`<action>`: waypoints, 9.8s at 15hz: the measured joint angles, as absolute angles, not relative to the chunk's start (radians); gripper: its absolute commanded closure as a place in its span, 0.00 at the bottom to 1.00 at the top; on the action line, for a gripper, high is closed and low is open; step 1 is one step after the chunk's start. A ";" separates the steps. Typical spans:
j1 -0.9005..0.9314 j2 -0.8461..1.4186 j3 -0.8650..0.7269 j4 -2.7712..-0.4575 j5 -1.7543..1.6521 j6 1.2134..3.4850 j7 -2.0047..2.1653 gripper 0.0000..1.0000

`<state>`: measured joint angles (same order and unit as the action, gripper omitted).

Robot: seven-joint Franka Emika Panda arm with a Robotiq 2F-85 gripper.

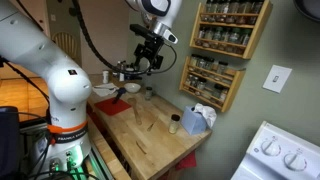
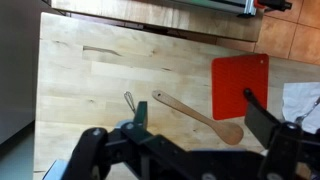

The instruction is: Take a tissue out of the box and use it to wipe the table

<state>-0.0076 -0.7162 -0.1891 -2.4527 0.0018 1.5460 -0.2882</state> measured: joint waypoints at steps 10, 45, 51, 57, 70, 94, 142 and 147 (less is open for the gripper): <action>-0.026 -0.717 -0.153 -2.379 -0.030 1.670 -0.252 0.00; -0.123 -0.302 -0.346 -2.134 -0.019 2.170 -0.278 0.00; -0.130 -0.254 -0.325 -2.151 -0.011 2.171 -0.278 0.00; -0.135 -0.090 -0.306 -2.204 0.024 2.384 -0.266 0.00; -0.202 0.116 -0.242 -2.250 0.217 2.695 -0.175 0.56; -0.209 -0.131 -0.235 -2.282 0.389 2.580 -0.483 1.00; 0.074 -0.493 -0.332 -2.254 0.088 2.627 -0.612 1.00; 0.079 -0.462 -0.338 -2.253 0.089 2.606 -0.644 1.00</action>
